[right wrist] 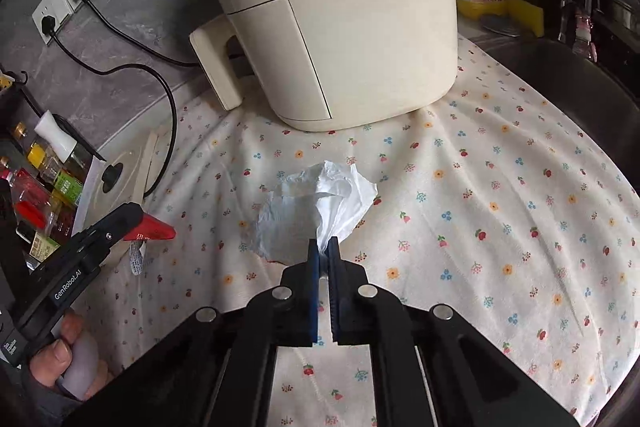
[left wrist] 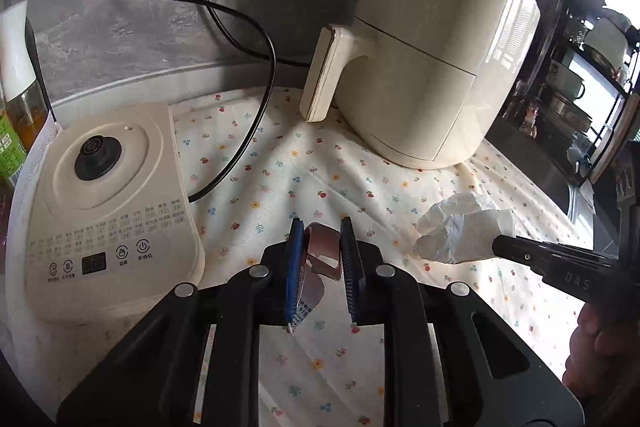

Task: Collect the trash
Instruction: 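Carry the red scrap and white sheet over the white bin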

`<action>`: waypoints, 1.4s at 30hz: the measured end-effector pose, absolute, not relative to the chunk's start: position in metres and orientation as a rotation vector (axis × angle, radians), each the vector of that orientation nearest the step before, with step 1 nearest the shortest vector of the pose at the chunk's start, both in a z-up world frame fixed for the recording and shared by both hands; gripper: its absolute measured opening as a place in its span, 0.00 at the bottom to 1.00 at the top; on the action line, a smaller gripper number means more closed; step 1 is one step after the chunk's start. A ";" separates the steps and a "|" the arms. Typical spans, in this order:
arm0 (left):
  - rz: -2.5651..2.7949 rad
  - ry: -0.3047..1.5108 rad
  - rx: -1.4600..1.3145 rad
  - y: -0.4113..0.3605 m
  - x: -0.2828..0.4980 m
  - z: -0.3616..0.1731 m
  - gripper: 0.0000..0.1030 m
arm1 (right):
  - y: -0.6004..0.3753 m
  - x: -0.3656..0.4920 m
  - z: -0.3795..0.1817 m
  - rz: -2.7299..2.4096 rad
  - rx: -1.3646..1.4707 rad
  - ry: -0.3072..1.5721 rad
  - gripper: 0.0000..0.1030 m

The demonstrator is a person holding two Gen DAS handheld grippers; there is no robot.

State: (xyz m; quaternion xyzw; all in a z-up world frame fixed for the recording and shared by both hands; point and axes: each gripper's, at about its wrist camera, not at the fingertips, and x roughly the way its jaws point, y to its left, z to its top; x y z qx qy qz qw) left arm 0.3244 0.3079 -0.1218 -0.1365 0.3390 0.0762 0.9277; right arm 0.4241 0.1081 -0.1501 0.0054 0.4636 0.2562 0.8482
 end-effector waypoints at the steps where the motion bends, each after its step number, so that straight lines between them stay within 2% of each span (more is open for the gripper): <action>1: 0.153 0.686 -0.280 0.304 0.321 -0.118 0.18 | 0.105 0.420 -0.146 0.541 0.012 0.966 0.05; 12: 0.064 0.633 -0.254 0.242 0.305 -0.090 0.18 | 0.045 0.374 -0.108 0.507 0.011 0.866 0.05; 24: -0.090 0.645 -0.229 0.136 0.301 -0.083 0.18 | -0.063 0.336 -0.079 0.384 0.023 0.810 0.05; 42: -0.343 0.732 -0.147 -0.042 0.288 -0.091 0.18 | -0.249 0.273 -0.088 0.159 0.149 0.857 0.05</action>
